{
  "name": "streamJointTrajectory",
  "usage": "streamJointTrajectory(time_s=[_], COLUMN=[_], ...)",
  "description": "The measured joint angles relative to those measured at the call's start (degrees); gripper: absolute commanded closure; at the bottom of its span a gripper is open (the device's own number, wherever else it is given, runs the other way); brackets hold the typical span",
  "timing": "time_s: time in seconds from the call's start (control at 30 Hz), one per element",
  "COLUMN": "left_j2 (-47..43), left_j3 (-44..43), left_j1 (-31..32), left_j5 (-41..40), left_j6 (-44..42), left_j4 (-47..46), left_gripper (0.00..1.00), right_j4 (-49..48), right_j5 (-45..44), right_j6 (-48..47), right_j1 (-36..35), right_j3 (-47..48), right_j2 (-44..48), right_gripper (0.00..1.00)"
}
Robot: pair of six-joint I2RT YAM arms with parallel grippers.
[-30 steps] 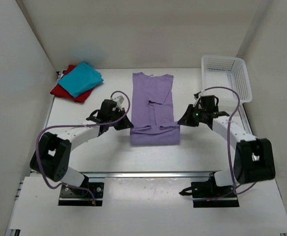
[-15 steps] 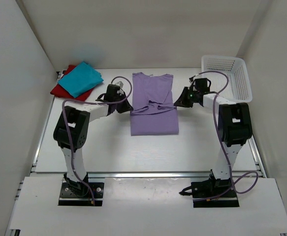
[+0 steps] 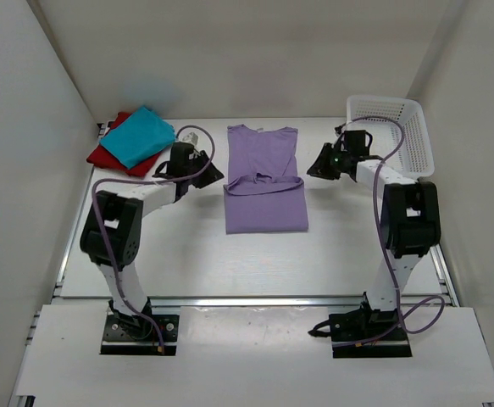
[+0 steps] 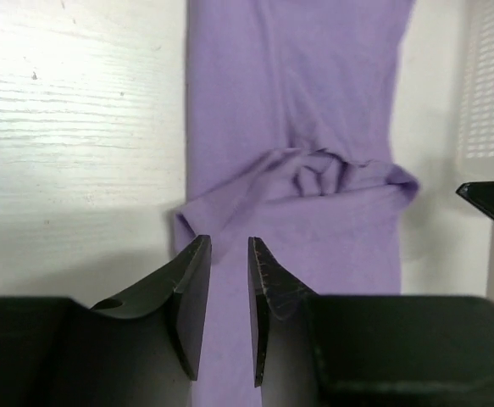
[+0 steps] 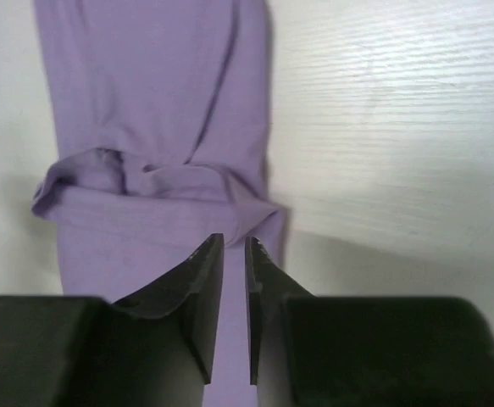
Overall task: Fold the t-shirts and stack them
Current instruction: Fold the folded rectangular tshirt in 1/3 of the way
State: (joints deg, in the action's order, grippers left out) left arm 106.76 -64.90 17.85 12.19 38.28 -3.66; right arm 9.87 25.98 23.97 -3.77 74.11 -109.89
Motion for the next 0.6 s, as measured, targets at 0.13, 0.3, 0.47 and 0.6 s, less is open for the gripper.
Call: streamJointTrajectory(time_s=[0.13, 0.3, 0.47, 0.6], left_j2=[-9.38, -13.53, -8.13, -7.23], left_j3=[5.66, 14.25, 23.17, 24.94], left_j1=[1.29, 8.39, 12.35, 11.82], left_j5=[-2.08, -1.95, -0.22, 0.39], left_j6=[0.37, 1.68, 4.09, 5.01], left_j4=[-3.13, -11.15, -14.01, -16.52], left_gripper=[0.67, 0.71, 0.72, 0.72], right_j4=[-2.71, -6.86, -7.30, -6.27], right_j5=[-3.15, -1.92, 0.33, 0.13], right_j6=[-0.28, -0.70, -1.27, -1.42], right_j1=[-3.80, -13.29, -18.38, -18.49], right_j3=[-4.15, -5.86, -5.86, -4.66], right_j2=[7.43, 7.21, 0.07, -4.11], right_gripper=[1.00, 1.00, 1.00, 1.00])
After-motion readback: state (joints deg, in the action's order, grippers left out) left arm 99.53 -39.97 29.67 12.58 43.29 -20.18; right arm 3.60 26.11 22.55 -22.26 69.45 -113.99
